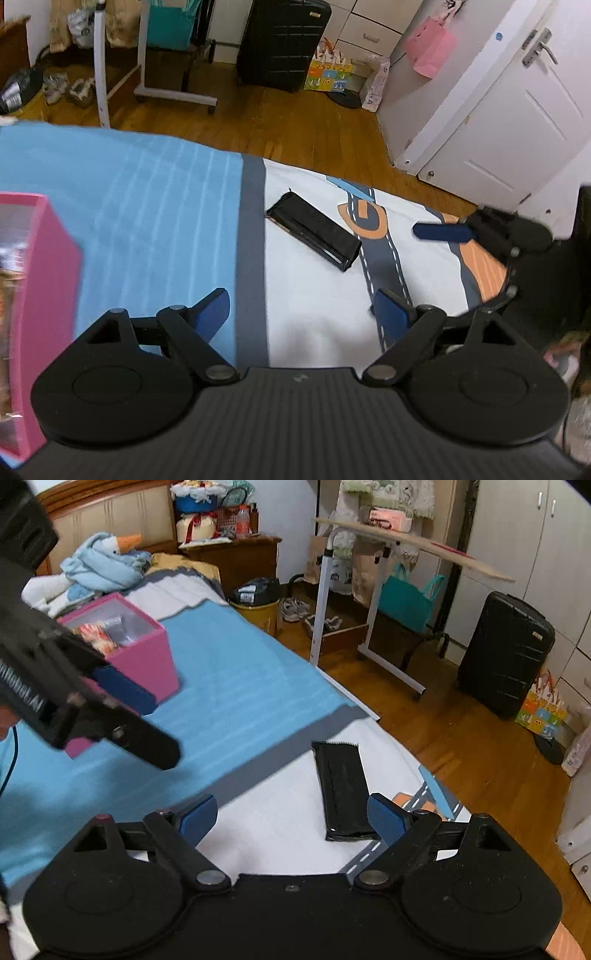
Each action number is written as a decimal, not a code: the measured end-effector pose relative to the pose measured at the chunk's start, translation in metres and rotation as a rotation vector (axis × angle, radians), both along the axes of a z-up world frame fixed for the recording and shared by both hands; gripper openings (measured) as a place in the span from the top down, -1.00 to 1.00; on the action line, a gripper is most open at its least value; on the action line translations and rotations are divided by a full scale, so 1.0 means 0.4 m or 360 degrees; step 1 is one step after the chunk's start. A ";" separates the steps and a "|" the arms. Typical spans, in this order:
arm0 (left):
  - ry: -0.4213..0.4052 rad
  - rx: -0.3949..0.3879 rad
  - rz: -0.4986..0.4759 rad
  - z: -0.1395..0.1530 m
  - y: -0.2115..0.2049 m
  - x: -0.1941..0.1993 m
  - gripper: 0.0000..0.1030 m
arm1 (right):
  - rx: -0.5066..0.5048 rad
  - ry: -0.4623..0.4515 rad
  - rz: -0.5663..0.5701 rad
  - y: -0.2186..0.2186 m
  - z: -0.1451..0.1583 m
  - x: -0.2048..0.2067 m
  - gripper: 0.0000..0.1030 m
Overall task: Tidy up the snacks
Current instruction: 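Move the left tool to the black snack bar and grasp it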
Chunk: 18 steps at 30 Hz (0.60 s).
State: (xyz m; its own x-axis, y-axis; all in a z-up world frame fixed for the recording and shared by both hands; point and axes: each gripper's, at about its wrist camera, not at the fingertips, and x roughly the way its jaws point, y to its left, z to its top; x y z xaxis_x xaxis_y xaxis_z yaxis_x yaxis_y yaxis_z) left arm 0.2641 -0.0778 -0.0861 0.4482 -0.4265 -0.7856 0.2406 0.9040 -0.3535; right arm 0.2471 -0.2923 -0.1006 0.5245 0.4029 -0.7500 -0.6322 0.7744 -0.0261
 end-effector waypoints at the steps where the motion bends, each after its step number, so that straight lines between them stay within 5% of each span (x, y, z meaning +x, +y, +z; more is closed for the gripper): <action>1: 0.0018 -0.0026 0.0004 -0.020 -0.008 0.013 -0.66 | -0.0001 -0.0004 0.0004 -0.002 -0.021 0.008 -0.76; 7: 0.0050 -0.0080 0.0039 -0.119 -0.065 0.068 -0.63 | -0.0018 0.0055 -0.0074 -0.018 -0.133 0.070 -0.76; 12: 0.0135 -0.0341 0.0090 -0.200 -0.089 0.114 -0.57 | 0.0087 0.0048 -0.0098 -0.041 -0.181 0.093 -0.68; 18: 0.0105 -0.0340 0.0119 -0.253 -0.107 0.156 -0.31 | 0.0061 0.0000 -0.0174 -0.058 -0.232 0.126 -0.67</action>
State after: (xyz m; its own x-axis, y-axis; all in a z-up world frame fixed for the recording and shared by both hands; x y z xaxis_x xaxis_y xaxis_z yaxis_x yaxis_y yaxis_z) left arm 0.3263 -0.1206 -0.1871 0.4357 -0.5536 -0.7097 0.1458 0.8215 -0.5512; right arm 0.2973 -0.3157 -0.1936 0.5667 0.3720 -0.7352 -0.5441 0.8390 0.0051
